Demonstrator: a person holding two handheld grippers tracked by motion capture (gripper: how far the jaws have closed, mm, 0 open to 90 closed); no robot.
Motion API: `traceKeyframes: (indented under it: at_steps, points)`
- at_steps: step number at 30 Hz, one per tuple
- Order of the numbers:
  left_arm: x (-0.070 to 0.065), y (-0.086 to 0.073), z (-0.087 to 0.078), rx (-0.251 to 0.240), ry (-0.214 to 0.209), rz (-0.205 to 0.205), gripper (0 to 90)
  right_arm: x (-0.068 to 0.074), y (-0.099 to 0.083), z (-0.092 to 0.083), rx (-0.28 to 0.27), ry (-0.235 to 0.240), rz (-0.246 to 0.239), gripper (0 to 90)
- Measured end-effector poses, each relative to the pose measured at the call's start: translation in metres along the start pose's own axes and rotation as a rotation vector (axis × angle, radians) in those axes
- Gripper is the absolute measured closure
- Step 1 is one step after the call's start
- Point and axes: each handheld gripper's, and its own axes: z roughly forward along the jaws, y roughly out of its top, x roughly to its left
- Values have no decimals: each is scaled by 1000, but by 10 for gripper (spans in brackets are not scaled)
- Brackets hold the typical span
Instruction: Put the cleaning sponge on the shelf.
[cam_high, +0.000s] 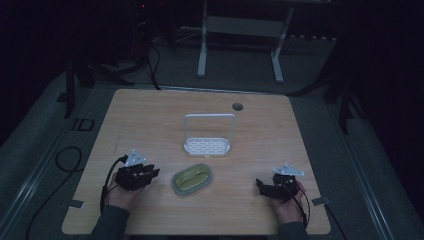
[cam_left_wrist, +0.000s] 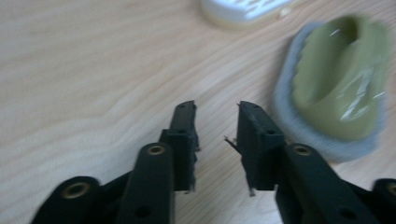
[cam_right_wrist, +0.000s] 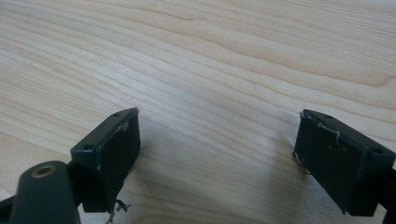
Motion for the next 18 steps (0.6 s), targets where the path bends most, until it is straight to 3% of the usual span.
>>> traceKeyframes:
  at_steps: [1, 2, 5, 12, 18]
  points:
    - [0, 0, 0, 0, 0, 0, 721, 0, 0, 0, 0, 0, 1, 139]
    - [-5, 12, -5, -3, -16, 16, 792, 0, 0, 0, 0, -1, 1, 139]
    - [-9, 21, -7, 2, -33, 41, 896, 0, 0, 0, -1, -2, 2, 139]
    - [-24, 40, -7, 20, -58, 113, 900, 0, 0, 0, -1, -3, 3, 139]
    - [-32, 51, -5, 22, -81, 133, 834, 0, 0, 0, -1, -3, 4, 139]
